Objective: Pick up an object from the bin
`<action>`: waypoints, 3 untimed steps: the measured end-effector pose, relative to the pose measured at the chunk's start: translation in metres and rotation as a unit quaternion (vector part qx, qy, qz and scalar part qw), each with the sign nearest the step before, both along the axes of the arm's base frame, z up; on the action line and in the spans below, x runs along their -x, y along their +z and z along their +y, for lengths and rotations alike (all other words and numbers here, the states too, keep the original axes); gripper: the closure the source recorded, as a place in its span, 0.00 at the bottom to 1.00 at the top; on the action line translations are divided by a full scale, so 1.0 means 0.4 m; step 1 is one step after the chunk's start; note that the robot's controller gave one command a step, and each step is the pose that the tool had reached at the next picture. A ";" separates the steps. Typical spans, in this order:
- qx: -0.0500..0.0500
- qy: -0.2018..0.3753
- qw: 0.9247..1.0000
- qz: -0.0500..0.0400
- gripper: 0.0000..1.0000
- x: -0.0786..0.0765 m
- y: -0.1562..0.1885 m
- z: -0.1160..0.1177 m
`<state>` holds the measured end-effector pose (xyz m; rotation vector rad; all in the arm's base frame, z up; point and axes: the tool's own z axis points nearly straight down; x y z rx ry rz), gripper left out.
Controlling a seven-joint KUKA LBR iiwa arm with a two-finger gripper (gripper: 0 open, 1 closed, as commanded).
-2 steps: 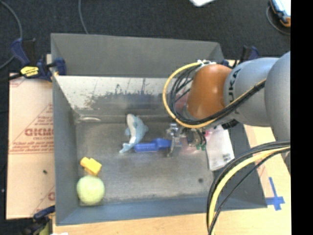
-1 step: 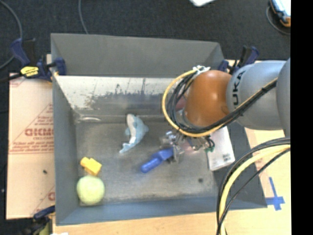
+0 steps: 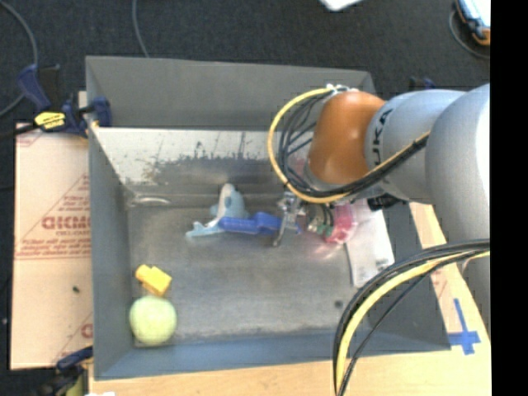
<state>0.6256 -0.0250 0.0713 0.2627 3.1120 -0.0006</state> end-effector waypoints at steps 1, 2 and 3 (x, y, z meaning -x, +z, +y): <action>0.000 0.000 1.000 0.000 1.00 0.000 0.000 0.000; 0.000 -0.011 1.000 -0.003 1.00 -0.060 0.008 -0.027; -0.001 -0.025 1.000 -0.004 1.00 -0.068 0.047 -0.002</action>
Offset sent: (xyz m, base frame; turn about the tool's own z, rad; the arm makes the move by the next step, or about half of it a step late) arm 0.0220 -0.0099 0.0017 0.0270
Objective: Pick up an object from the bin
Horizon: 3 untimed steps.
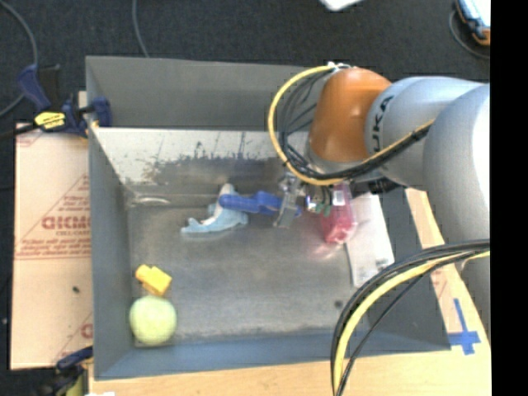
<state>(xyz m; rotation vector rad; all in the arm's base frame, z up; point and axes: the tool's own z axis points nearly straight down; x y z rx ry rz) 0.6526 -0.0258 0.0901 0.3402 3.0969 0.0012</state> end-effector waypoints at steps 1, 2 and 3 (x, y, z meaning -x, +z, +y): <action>0.001 0.007 1.000 -0.001 1.00 0.013 -0.049 -0.043; 0.000 0.002 1.000 -0.002 1.00 -0.003 0.265 -0.057; 0.001 0.002 1.000 -0.002 1.00 -0.003 0.265 -0.058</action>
Offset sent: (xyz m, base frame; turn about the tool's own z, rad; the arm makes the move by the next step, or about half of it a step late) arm 0.0000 -0.0224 0.1048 -0.0002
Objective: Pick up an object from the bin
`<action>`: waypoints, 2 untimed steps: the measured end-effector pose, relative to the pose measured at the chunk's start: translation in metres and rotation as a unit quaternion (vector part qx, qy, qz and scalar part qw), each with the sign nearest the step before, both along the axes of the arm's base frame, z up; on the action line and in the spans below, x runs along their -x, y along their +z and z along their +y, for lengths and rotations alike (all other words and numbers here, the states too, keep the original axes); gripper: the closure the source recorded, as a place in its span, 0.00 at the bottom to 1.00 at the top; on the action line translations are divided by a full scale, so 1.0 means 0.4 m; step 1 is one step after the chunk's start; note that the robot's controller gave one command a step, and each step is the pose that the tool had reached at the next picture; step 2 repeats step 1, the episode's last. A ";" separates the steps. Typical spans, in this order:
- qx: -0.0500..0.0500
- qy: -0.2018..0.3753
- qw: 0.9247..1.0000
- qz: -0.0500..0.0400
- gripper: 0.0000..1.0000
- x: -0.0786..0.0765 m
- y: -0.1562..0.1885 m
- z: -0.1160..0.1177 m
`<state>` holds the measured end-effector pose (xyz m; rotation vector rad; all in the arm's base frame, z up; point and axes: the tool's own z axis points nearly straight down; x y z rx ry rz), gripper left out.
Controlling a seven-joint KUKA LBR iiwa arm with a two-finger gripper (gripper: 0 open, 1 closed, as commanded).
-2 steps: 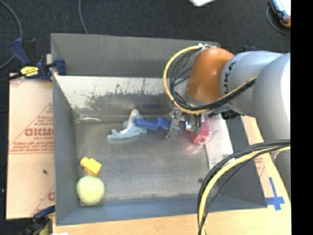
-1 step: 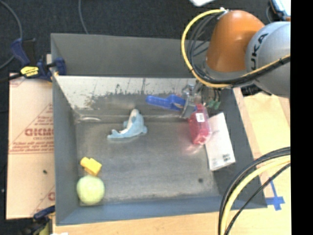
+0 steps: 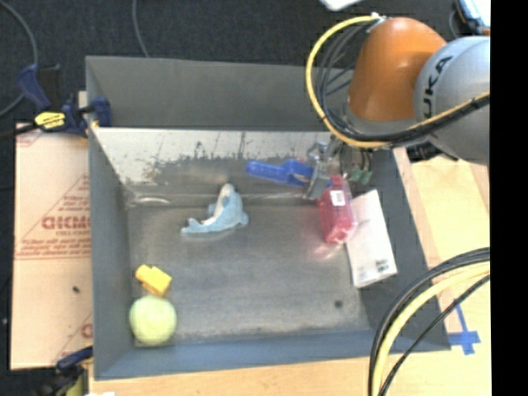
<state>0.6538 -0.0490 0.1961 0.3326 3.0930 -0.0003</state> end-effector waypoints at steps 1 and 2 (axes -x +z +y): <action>0.000 0.003 1.000 -0.001 1.00 0.023 0.252 -0.048; 0.000 0.003 1.000 -0.001 1.00 0.023 0.252 -0.048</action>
Offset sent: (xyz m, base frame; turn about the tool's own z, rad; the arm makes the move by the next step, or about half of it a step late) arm -0.0159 0.0229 -0.1261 0.1540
